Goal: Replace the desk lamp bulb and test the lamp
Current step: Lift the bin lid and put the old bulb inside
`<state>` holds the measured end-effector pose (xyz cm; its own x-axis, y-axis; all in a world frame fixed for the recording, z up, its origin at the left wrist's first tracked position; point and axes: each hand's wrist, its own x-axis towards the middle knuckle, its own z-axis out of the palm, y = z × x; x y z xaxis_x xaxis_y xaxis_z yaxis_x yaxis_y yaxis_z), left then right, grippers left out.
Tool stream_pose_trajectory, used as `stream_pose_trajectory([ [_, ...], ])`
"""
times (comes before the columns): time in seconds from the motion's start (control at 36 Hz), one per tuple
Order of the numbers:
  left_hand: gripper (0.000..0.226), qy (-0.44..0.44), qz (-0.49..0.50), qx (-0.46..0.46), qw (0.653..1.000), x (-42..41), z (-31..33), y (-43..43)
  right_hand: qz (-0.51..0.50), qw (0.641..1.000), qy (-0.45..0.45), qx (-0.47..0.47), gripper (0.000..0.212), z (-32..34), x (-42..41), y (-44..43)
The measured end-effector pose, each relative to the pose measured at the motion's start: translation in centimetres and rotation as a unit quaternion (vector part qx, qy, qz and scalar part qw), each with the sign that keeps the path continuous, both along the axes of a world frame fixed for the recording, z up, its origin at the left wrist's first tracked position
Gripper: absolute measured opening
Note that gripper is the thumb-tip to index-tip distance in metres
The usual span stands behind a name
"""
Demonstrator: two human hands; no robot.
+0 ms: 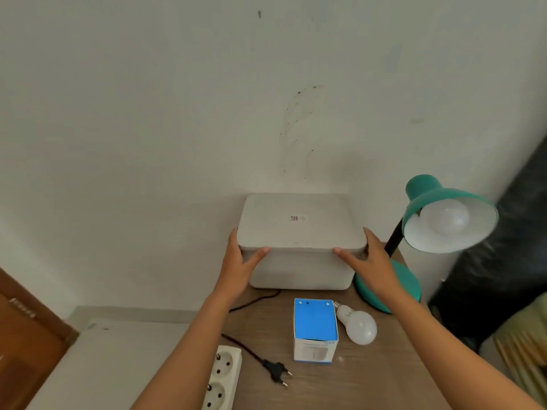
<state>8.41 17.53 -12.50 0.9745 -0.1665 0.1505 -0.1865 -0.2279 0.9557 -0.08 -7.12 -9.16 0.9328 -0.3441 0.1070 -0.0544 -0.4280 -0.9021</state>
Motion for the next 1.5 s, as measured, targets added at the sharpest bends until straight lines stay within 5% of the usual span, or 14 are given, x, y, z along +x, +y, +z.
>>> stream_pose_trajectory([
  [0.17, 0.059, -0.004, -0.002, -0.028, 1.0, 0.0, 0.2, -0.2, -0.013, 1.0, -0.027, -0.011, 0.055, -0.2, 0.2, 0.0],
  [0.31, 0.058, -0.009, 0.008, -0.059, 0.998, 0.5, 1.6, -0.6, -0.031, 0.998, -0.04, 0.035, 0.092, 0.3, 0.6, 0.6],
  [0.42, 0.047, -0.006, 0.005, -0.067, 0.998, 1.2, 2.7, -0.7, -0.038, 0.996, -0.051, 0.06, 0.081, 0.9, 1.3, 0.8],
  [0.61, 0.083, 0.016, 0.0, -0.108, 0.994, 2.4, 3.6, -1.3, -0.067, 0.993, -0.047, 0.08, 0.089, 1.9, 2.4, 0.7],
  [1.14, 0.081, 0.02, 0.027, -0.099, 0.995, 3.3, 5.5, -1.7, -0.074, 0.991, -0.054, 0.1, 0.094, 4.1, 2.8, 1.1],
  [1.5, 0.094, -0.037, 0.0, -0.116, 0.993, 0.9, 8.8, 1.4, -0.041, 0.98, -0.137, 0.138, 0.088, 6.3, 0.7, 3.3],
])
